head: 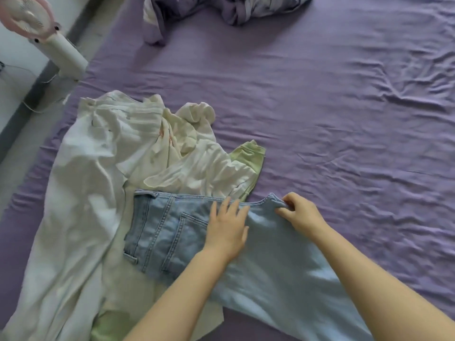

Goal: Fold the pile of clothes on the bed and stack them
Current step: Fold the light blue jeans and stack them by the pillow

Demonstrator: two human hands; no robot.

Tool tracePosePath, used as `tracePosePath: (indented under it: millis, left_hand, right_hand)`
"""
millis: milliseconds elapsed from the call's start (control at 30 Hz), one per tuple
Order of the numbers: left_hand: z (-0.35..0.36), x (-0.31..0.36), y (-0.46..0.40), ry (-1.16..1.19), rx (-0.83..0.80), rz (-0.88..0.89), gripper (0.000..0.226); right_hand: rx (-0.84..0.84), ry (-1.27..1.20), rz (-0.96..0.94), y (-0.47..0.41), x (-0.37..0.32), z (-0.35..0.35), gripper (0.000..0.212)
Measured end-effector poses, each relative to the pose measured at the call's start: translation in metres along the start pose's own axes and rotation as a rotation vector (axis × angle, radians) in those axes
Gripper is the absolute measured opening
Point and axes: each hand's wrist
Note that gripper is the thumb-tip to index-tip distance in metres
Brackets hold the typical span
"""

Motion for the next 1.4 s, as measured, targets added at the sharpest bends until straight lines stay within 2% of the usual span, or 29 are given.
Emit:
tracePosePath:
  millis: [133,267,367,400,533,667,733,833,967,1133,1267,1333,1400]
  left_hand:
    - [0.022,0.047,0.0,0.153,-0.036,0.101,0.049]
    - [0.037,0.09,0.006,0.106,0.009,0.218,0.057]
    - [0.055,0.117,0.008,0.041,-0.214,0.257,0.061]
    - [0.06,0.125,0.008,0.024,-0.239,0.246,0.061]
    - [0.063,0.152,0.012,0.011,-0.211,0.201,0.059]
    - [0.062,0.181,0.018,-0.035,-0.202,0.265,0.058]
    - [0.061,0.196,0.023,-0.028,-0.185,0.297,0.056]
    - [0.062,0.232,0.037,-0.004,-0.179,0.35,0.054]
    - [0.066,0.279,0.053,0.033,-0.172,0.462,0.051]
    - [0.057,0.327,0.06,0.167,-0.155,0.554,0.046]
    - [0.022,0.354,0.056,0.355,-0.038,0.588,0.037]
    - [-0.002,0.358,0.056,0.491,0.036,0.564,0.037]
    - [-0.02,0.357,0.059,0.606,0.123,0.567,0.043]
  right_hand:
    - [-0.011,-0.034,0.023,0.01,0.024,-0.007,0.022]
    - [-0.076,0.082,0.087,0.047,0.077,-0.024,0.027]
    - [-0.071,0.114,0.151,0.089,0.123,-0.036,0.024]
    - [-0.06,0.121,0.181,0.105,0.14,-0.041,0.023]
    - [0.007,0.083,0.304,0.16,0.196,-0.058,0.02]
    - [0.018,0.004,0.416,0.202,0.233,-0.069,0.017]
    - [0.003,0.035,0.45,0.217,0.246,-0.069,0.024]
    - [-0.021,0.108,0.47,0.249,0.269,-0.071,0.035]
    - [-0.042,0.07,0.458,0.28,0.289,-0.073,0.026]
    - [0.018,-0.016,0.301,0.282,0.284,-0.109,0.027]
    - [0.112,0.154,0.036,0.277,0.242,-0.163,0.021]
    - [0.215,0.291,-0.106,0.281,0.214,-0.189,0.022]
    - [0.451,0.395,-0.274,0.291,0.194,-0.203,0.024]
Point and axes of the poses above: each hand's wrist, its own y-axis away from the middle knuckle, its own z-axis out of the palm, x = y × z, and after that the axes turned 1 degree about y, right-handed
